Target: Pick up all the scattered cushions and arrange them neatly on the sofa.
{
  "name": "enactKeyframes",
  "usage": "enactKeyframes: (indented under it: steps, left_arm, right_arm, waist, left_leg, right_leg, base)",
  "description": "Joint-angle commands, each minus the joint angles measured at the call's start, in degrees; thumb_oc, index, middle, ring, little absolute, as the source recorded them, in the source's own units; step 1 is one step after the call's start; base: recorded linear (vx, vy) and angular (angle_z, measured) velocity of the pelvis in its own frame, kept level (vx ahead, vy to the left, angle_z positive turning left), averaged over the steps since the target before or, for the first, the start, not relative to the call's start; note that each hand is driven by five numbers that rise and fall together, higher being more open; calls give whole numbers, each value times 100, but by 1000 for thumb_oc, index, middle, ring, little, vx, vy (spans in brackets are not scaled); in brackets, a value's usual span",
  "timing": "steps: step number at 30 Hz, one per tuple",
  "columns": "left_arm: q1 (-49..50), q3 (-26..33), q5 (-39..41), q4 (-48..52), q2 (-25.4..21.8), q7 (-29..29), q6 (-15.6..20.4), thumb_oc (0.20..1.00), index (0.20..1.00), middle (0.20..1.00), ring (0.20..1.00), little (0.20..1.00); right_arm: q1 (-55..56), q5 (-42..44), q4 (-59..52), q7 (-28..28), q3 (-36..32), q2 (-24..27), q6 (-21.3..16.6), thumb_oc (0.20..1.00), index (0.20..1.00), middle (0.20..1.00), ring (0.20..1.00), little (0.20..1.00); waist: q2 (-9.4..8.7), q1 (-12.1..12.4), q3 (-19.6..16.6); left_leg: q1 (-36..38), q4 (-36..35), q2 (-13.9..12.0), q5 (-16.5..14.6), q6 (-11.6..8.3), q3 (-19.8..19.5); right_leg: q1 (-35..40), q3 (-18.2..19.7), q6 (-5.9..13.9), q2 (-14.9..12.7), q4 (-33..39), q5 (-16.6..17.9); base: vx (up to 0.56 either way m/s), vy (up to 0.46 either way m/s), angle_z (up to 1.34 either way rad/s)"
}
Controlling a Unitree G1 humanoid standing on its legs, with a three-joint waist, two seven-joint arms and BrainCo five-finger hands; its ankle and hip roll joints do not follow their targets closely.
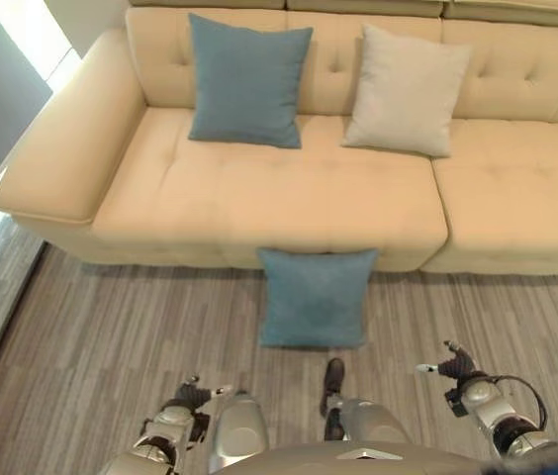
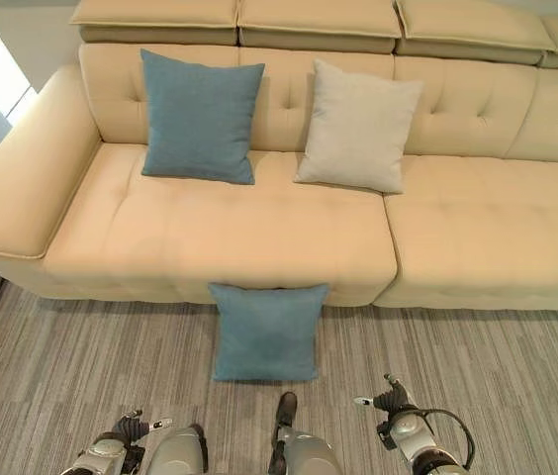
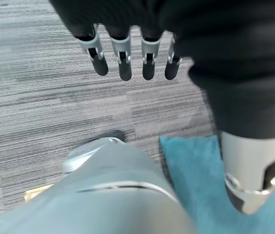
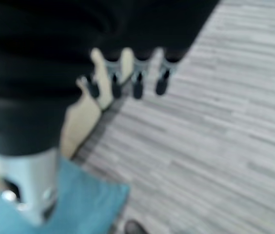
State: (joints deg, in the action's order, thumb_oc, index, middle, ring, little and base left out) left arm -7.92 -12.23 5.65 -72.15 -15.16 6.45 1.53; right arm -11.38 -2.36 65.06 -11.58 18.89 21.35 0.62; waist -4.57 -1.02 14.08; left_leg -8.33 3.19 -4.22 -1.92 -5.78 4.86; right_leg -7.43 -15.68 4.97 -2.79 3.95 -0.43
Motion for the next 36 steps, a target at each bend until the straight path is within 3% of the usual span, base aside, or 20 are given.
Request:
enactKeyframes:
  steps: [1, 6, 16, 17, 20, 24, 25, 27, 36]
  left_arm:
    - [89, 44, 109, 104, -118, -20, 76, 1000, 1000, 1000, 1000, 1000]
    - [68, 156, 116, 59, -296, 59, 86, 1000, 1000, 1000, 1000, 1000]
    - [-52, 210, 155, 161, -518, 107, 126, 1000, 1000, 1000, 1000, 1000]
    - [-29, 194, 141, 199, -511, 100, 116, 1000, 1000, 1000, 1000, 1000]
    - [-51, 193, 166, 181, -506, 98, 112, 1000, 1000, 1000, 1000, 1000]
    - [-55, 196, 219, 166, -455, 96, 137, 1000, 1000, 1000, 1000, 1000]
    - [-72, 181, 173, 115, -449, 80, 153, 1000, 1000, 1000, 1000, 1000]
    - [-75, 206, 204, 118, -430, 101, 159, 1000, 1000, 1000, 1000, 1000]
    - [-97, 120, 186, 141, -391, 54, 157, 1000, 1000, 1000, 1000, 1000]
  right_arm:
    - [259, 39, -284, -58, -31, 168, -49, 1000, 1000, 1000, 1000, 1000]
    - [146, 27, -252, -64, 20, 39, -8, 1000, 1000, 1000, 1000, 1000]
    - [11, 73, -313, -65, 52, 6, -17, 1000, 1000, 1000, 1000, 1000]
    - [-18, 31, -280, -46, 97, -53, -15, 1000, 1000, 1000, 1000, 1000]
    - [-74, 36, -326, -46, 132, -74, -23, 1000, 1000, 1000, 1000, 1000]
    - [-149, 4, -366, -59, 159, -33, -22, 1000, 1000, 1000, 1000, 1000]
    - [-103, 17, -355, -39, 132, -9, -27, 1000, 1000, 1000, 1000, 1000]
    - [-104, 20, -318, -46, 138, 0, -30, 1000, 1000, 1000, 1000, 1000]
    - [115, 169, -527, -84, 0, 101, -126, 1000, 1000, 1000, 1000, 1000]
  waist:
    - [-10, 22, -109]
    - [-105, 89, -75]
    - [-248, 162, -22]
    - [-245, 208, 34]
    - [-200, 189, 109]
    - [-114, 111, 164]
    - [-150, 52, 159]
    - [-158, 67, 141]
    - [-68, -60, 15]
  left_leg:
    - [-50, 268, -59, 50, 117, -99]
    - [-74, 365, 80, -95, 285, 113]
    - [-128, 603, 158, -366, 446, 289]
    - [34, 555, 199, -454, 539, 302]
    - [93, 509, 227, -449, 609, 257]
    - [368, 318, 288, -444, 606, 210]
    - [413, 335, 379, -481, 565, 135]
    - [408, 309, 373, -459, 538, 107]
    - [282, 330, 147, -306, 226, -63]
  right_leg:
    - [520, 440, 88, -274, -633, -231]
    - [244, 716, 211, -457, -821, -106]
    - [152, 752, 373, -627, -796, 80]
    - [39, 767, 481, -691, -1136, 215]
    - [-194, 890, 561, -667, -1558, 288]
    - [-508, 893, 464, -580, -1333, 329]
    - [-424, 938, 406, -577, -956, 253]
    - [-421, 964, 402, -531, -950, 285]
    - [-256, 786, 132, -326, -1003, -95]
  base:
    - [98, 150, -42]
    - [71, 147, -46]
    - [48, 60, -13]
    - [70, 83, -5]
    - [38, 69, -23]
    - [108, -3, -5]
    - [131, -112, -1]
    - [83, -102, 19]
    - [47, -125, 25]
